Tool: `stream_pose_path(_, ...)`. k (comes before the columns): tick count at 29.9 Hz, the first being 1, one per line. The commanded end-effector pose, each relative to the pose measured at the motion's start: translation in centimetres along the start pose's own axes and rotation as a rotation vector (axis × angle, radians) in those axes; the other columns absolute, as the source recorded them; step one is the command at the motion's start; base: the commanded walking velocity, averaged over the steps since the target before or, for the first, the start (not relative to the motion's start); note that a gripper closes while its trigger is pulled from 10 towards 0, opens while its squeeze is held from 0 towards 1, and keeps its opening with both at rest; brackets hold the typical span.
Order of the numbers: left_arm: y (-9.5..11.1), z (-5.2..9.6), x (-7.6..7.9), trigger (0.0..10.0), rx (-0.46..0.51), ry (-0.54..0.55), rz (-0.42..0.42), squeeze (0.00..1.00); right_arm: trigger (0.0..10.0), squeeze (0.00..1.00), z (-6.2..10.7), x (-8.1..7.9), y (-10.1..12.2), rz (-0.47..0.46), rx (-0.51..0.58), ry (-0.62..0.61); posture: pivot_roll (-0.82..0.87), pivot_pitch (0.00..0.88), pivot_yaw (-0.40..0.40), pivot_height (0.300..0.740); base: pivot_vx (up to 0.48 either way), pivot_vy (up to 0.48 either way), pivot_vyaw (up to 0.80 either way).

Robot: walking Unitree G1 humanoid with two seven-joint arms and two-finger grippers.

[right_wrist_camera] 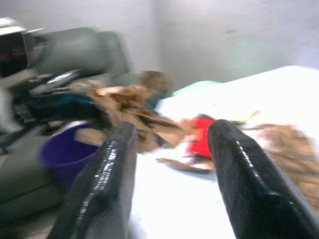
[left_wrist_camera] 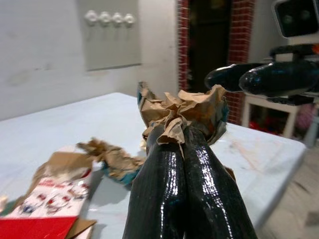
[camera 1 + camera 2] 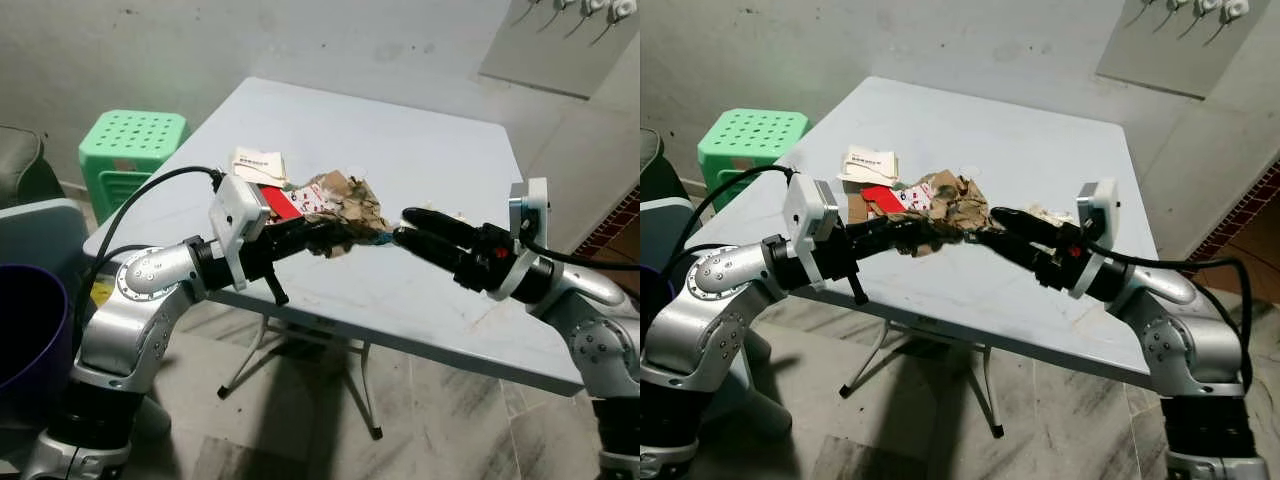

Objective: Picking trash to rubbish bin

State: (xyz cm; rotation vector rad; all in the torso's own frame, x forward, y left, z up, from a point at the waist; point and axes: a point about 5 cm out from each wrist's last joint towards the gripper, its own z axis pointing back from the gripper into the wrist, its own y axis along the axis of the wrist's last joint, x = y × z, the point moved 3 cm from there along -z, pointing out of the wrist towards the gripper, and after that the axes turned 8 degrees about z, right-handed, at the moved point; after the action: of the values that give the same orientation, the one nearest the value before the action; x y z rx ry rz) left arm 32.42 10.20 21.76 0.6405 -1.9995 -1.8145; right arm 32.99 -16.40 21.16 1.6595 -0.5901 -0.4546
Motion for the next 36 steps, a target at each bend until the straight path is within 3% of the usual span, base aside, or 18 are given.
stream_pose_path(1,-0.1,0.1,-0.8,10.0,0.016,0.066,0.002,0.0,10.0,1.0,0.2,1.2,0.6,0.043,0.016,-0.085,0.07,0.059,-0.087,0.74,0.0,0.0,0.0)
stream_pose_path(6,-0.5,0.2,-3.5,10.0,0.1,0.307,0.075,0.0,10.0,1.0,0.2,3.2,-0.2,0.081,0.019,-0.315,0.08,0.052,-0.083,0.74,0.0,0.0,0.0)
stream_pose_path(9,-0.8,0.4,-4.3,10.0,0.117,0.398,0.082,0.0,10.0,1.0,0.3,4.0,-0.9,0.082,0.002,-0.419,0.08,0.05,-0.082,0.74,0.0,0.0,0.0)
stream_pose_path(10,-1.2,0.6,-5.1,10.0,0.134,0.494,0.094,0.0,10.0,1.0,0.5,4.7,-1.7,0.084,-0.016,-0.518,0.08,0.045,-0.081,0.74,0.0,0.0,0.0)
stream_pose_path(11,-1.3,0.7,-5.3,10.0,0.136,0.524,0.093,0.0,10.0,1.0,0.5,4.9,-1.9,0.084,-0.023,-0.55,0.08,0.045,-0.081,0.74,0.0,0.0,0.0)
stream_pose_path(15,-2.3,0.8,-6.1,10.0,0.105,0.663,0.058,0.0,10.0,1.0,0.6,5.1,-2.9,0.097,-0.029,-0.658,0.08,0.035,-0.077,0.74,0.0,0.0,0.0)
stream_pose_path(16,-2.7,0.9,-6.7,10.0,0.085,0.744,0.039,0.0,10.0,1.0,0.6,5.0,-3.8,0.193,-0.083,-0.693,0.08,0.026,-0.066,0.74,0.0,0.0,0.0)
stream_pose_path(17,-2.7,0.9,-6.7,10.0,0.085,0.744,0.039,0.0,10.0,1.0,0.6,5.0,-3.8,0.193,-0.083,-0.693,0.08,0.026,-0.066,0.74,0.0,0.0,0.0)
stream_pose_path(18,-3.3,1.1,-7.3,10.0,0.072,0.824,0.053,0.0,10.0,1.0,0.8,5.2,-5.0,0.213,-0.122,-0.751,0.08,0.019,-0.061,0.74,0.0,0.0,0.0)
stream_pose_path(24,-4.8,1.9,-8.2,10.0,0.034,0.997,0.037,0.0,10.0,1.0,1.1,5.5,-6.4,0.193,-0.141,-0.88,0.08,0.001,-0.053,0.74,0.0,0.0,0.0)
stream_pose_path(25,-4.9,2.2,-8.4,10.0,0.031,1.051,-0.006,0.0,10.0,1.0,0.9,5.2,-6.8,0.202,-0.158,-0.878,0.08,0.0,-0.052,0.74,0.0,0.0,0.0)
stream_pose_path(28,-5.4,2.3,-8.3,10.0,0.026,1.073,-0.007,0.0,10.0,1.0,0.5,4.8,-7.0,0.236,-0.149,-0.878,0.08,0.0,-0.053,0.74,0.0,0.0,0.0)
stream_pose_path(30,-5.5,2.2,-7.9,10.0,0.033,1.064,-0.021,0.0,10.0,1.0,0.3,4.6,-7.2,0.211,-0.14,-0.88,0.08,0.0,-0.055,0.74,0.0,0.0,0.0)
stream_pose_path(33,-5.6,1.6,-6.9,10.0,0.079,0.971,-0.01,0.0,10.0,1.0,-0.5,3.7,-7.6,0.2,-0.128,-0.846,0.08,0.0,-0.061,0.74,0.0,0.0,0.0)
stream_pose_path(34,-5.9,1.4,-6.5,10.0,0.093,0.931,0.022,0.0,10.0,0.0,-0.7,3.2,-7.8,0.199,-0.122,-0.844,0.08,0.0,-0.065,0.74,0.0,0.0,0.0)
stream_pose_path(36,-6.2,1.4,-6.4,10.0,0.082,0.928,0.021,0.0,10.0,0.0,-1.0,2.8,-8.1,0.209,-0.125,-0.839,0.09,0.0,-0.067,0.74,0.0,0.0,0.0)
